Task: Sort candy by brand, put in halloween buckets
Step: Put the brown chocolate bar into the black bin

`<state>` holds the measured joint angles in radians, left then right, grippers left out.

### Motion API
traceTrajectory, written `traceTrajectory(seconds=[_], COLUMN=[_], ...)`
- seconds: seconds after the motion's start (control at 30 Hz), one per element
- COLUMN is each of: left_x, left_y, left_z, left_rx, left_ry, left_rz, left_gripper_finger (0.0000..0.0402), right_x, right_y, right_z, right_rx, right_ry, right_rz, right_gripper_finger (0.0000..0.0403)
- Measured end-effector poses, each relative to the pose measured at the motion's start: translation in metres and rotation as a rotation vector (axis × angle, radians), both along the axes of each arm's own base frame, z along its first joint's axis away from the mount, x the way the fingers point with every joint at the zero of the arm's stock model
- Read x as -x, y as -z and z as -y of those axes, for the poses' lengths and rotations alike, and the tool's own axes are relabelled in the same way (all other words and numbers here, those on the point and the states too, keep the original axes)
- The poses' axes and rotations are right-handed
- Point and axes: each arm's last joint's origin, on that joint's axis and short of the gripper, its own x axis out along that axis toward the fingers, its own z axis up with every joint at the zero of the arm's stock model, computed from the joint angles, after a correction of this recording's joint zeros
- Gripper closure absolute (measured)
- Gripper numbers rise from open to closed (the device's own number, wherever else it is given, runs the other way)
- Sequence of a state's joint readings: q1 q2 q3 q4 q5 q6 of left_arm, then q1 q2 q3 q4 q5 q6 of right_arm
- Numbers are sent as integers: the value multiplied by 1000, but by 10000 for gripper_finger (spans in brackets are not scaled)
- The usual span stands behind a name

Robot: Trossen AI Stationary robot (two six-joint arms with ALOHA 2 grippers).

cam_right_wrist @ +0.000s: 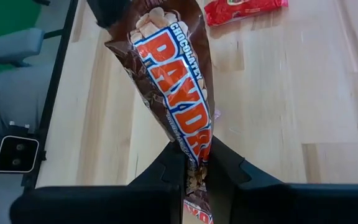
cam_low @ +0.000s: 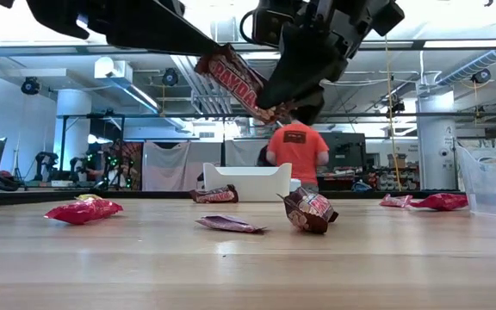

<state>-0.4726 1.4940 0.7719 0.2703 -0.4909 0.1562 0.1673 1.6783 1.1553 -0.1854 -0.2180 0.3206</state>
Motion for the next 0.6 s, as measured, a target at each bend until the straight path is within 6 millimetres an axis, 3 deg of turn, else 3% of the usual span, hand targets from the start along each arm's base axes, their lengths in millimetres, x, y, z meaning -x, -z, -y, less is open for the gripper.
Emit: traceTrajectory(seconds=[0.37,0.5,0.6], left_x=[-3,-3,-3], left_y=[0,0,0], left_z=[-6,-6,-6], left_rx=[9,0,-14], left_ry=[39,43,48], left_rz=[-10,-11,-12], left_gripper_finger=[326,381,393], right_x=[-2,-2,-3], right_y=[-3,-3,-3], right_z=[0,0,0], right_rx=[-14,-13,-10], right_ry=[-30,-31,-20], right_rz=[41,42,42], right_gripper_finger=[374,374,361])
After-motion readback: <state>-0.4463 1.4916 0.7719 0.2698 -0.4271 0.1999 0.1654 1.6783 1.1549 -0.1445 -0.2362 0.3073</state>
